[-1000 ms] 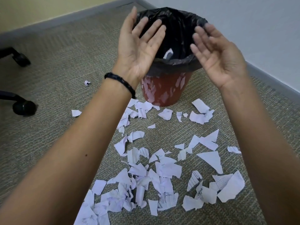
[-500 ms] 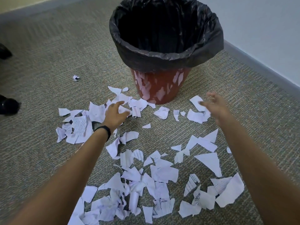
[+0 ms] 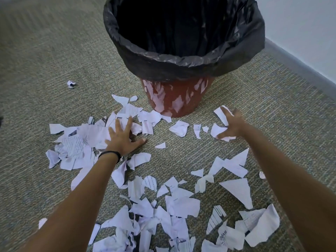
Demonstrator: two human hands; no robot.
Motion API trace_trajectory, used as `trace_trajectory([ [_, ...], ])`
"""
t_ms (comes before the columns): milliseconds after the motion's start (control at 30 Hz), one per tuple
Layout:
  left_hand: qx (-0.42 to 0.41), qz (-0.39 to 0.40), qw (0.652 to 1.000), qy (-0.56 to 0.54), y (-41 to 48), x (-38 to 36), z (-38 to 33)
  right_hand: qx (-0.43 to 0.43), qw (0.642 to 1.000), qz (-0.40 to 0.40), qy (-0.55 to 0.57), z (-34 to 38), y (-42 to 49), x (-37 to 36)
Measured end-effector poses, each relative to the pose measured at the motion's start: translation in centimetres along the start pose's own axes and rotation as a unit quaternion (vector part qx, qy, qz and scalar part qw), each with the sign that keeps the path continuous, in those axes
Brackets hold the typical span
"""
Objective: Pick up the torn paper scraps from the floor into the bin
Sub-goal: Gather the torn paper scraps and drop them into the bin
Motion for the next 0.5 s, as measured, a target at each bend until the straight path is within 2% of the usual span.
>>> trace_trajectory([
  [233, 0.049, 0.002, 0.997, -0.051, -0.6, 0.2, -1.7, -0.009, 0.995, 0.045, -0.084, 0.9, 0.7, 0.5],
  [367, 0.047, -0.063, 0.992, -0.101, -0.3, 0.8, -1.8, -0.012, 0.998, 0.009, -0.064, 0.8, 0.6, 0.8],
  [500, 0.036, -0.125, 0.987, -0.091, -1.0, 2.1, -1.9, -0.011, 1.0, -0.002, -0.028, 0.6, -0.2, 0.0],
])
Point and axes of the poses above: each hand's wrist, its own y-axis towards the middle knuckle, its own x-axis out of the back of the hand, z = x × y, the point moved 9 cm from there along y, towards the middle knuckle, and after that the axes turned 1 degree about -y, right-handed, at the moved point
